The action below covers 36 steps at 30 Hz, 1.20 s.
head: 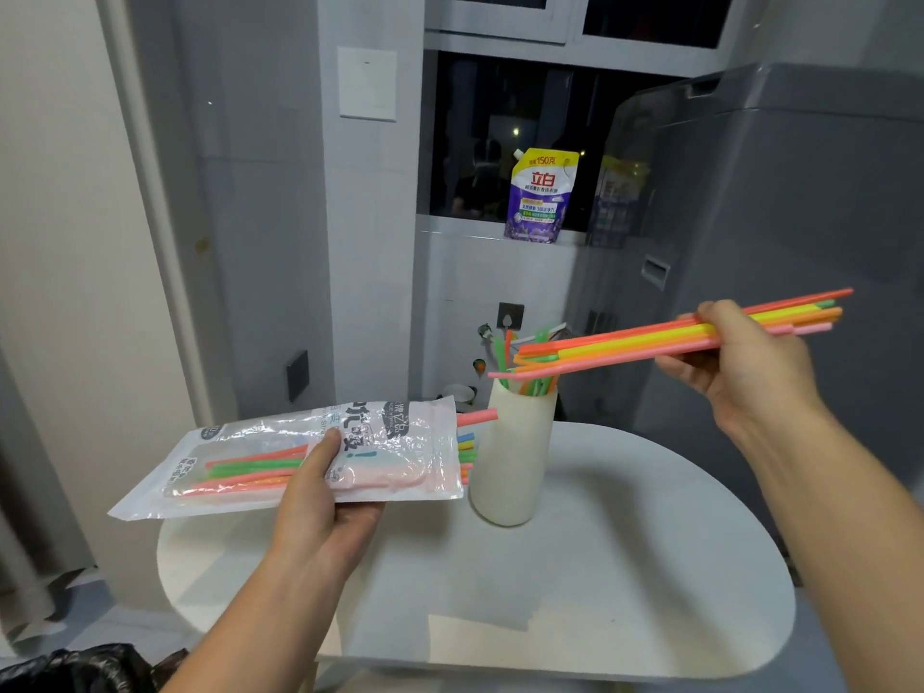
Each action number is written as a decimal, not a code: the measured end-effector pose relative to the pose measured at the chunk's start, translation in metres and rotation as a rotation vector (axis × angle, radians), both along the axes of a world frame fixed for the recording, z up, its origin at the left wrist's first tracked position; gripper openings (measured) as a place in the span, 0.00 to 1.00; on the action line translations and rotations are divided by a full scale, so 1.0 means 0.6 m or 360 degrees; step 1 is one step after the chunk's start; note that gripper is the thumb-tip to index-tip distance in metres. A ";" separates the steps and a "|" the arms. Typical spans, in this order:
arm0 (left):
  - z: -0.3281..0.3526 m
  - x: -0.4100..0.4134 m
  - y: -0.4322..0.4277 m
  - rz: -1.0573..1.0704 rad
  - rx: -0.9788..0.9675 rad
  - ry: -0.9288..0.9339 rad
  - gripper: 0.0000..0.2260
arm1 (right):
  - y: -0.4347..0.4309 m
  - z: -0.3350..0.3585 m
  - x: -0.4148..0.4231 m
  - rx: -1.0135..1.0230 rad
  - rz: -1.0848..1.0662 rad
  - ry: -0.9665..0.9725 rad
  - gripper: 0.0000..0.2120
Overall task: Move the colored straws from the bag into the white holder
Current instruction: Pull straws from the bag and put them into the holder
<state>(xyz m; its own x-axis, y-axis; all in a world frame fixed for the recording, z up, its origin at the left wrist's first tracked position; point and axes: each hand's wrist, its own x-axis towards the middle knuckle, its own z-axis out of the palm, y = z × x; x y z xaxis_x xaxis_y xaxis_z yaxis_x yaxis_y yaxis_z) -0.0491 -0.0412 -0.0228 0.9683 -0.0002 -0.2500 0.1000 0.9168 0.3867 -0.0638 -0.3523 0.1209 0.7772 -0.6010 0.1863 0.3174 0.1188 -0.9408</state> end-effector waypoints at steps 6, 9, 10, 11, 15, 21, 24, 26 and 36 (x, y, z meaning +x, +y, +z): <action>-0.002 -0.009 -0.028 -0.0063 0.0038 -0.0007 0.05 | -0.003 0.028 0.005 -0.0242 -0.0055 0.0013 0.05; -0.005 -0.011 -0.032 -0.0083 0.0051 -0.0001 0.05 | 0.002 0.033 0.015 -0.0365 -0.0030 0.0075 0.04; -0.006 -0.012 -0.032 -0.0087 0.0051 0.0004 0.05 | 0.004 0.034 0.018 -0.0386 -0.0026 0.0089 0.04; -0.005 -0.012 -0.032 -0.0090 0.0052 0.0008 0.05 | 0.006 0.035 0.021 -0.0400 -0.0027 0.0101 0.04; -0.005 -0.014 -0.029 -0.0085 0.0055 0.0009 0.07 | 0.015 0.040 0.031 -0.0476 -0.0031 0.0139 0.04; -0.003 -0.013 -0.025 -0.0063 0.0048 0.0008 0.06 | 0.015 0.057 0.030 -0.0520 -0.0112 0.0119 0.03; -0.002 -0.012 -0.024 -0.0056 0.0037 0.0012 0.07 | 0.016 0.061 0.030 -0.0552 -0.0123 0.0109 0.03; -0.002 -0.012 -0.024 -0.0047 0.0041 0.0013 0.08 | 0.019 0.060 0.033 -0.0578 -0.0119 0.0095 0.04; -0.004 -0.013 -0.025 -0.0022 0.0082 0.0002 0.09 | 0.046 0.053 0.061 -0.0812 0.0000 0.0277 0.12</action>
<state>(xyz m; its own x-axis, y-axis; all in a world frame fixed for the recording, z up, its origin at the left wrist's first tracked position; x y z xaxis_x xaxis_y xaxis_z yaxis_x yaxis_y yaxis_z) -0.0566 -0.0561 -0.0254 0.9679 -0.0004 -0.2514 0.1130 0.8941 0.4334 -0.0271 -0.3246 0.1528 0.8226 -0.4679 0.3232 0.1515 -0.3675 -0.9176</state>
